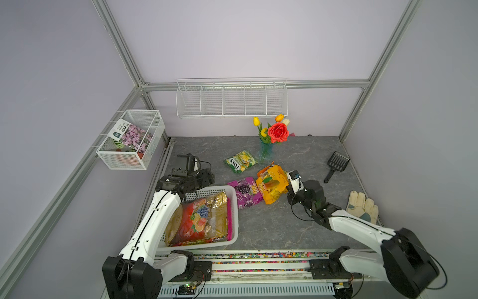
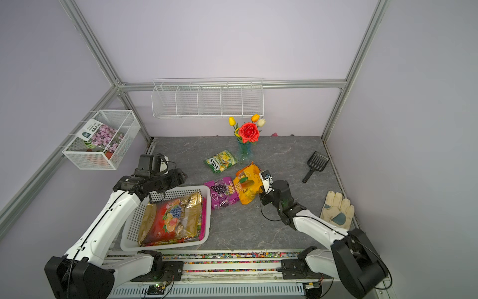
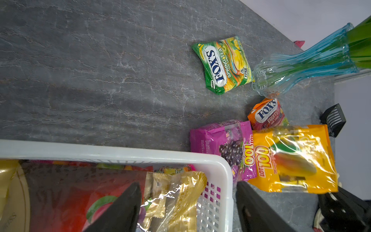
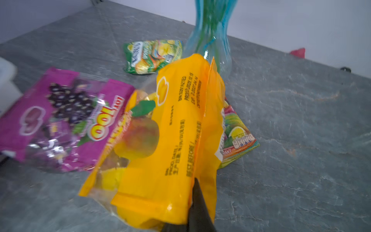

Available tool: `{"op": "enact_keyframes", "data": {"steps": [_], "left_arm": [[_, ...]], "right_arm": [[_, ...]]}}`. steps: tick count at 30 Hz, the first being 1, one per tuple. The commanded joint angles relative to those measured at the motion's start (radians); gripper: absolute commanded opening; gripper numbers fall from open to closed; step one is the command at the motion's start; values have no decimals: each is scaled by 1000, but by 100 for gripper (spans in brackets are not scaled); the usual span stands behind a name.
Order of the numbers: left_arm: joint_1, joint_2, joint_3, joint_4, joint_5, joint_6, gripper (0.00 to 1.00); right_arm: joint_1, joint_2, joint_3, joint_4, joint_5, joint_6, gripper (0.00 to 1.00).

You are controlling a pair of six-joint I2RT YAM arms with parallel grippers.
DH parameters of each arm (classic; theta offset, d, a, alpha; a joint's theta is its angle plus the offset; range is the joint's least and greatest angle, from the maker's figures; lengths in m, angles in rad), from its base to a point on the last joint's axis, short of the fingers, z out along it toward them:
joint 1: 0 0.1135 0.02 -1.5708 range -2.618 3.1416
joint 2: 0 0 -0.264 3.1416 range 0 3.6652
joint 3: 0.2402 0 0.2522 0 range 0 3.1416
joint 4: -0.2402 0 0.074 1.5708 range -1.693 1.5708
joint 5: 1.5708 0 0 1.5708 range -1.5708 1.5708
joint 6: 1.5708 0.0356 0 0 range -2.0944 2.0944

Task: Put the candies in the basket
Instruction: Pick up the candy at the center of the board, then place the candy in the basket.

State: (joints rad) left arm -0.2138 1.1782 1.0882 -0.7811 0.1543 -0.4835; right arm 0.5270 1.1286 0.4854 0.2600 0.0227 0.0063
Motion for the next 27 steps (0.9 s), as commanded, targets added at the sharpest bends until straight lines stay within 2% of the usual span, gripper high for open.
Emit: {"op": "enact_keyframes", "data": {"steps": [1,6,11,17,24,27], "left_arm": [[4,6,10,31,-21,-15,79],[4,27,67,11,-26,-17,80],[4,13,105,-4,-54,-18,81],[5,-33,126,-15,-114,-26,82],[11,-83,148,-49,-172,-9,83],[28,-110,160,-70,-180,4,82]], "right_arm": [[37,-162,54,-191,31,-63,0],[41,-300,159,-376,-12,-144,0],[81,-293,284,-481,-147,-225,0],[197,-165,424,-489,-260,-293,0],[311,92,628,-381,-425,-289,0],[325,212,715,-330,-594,-250,0]]}}
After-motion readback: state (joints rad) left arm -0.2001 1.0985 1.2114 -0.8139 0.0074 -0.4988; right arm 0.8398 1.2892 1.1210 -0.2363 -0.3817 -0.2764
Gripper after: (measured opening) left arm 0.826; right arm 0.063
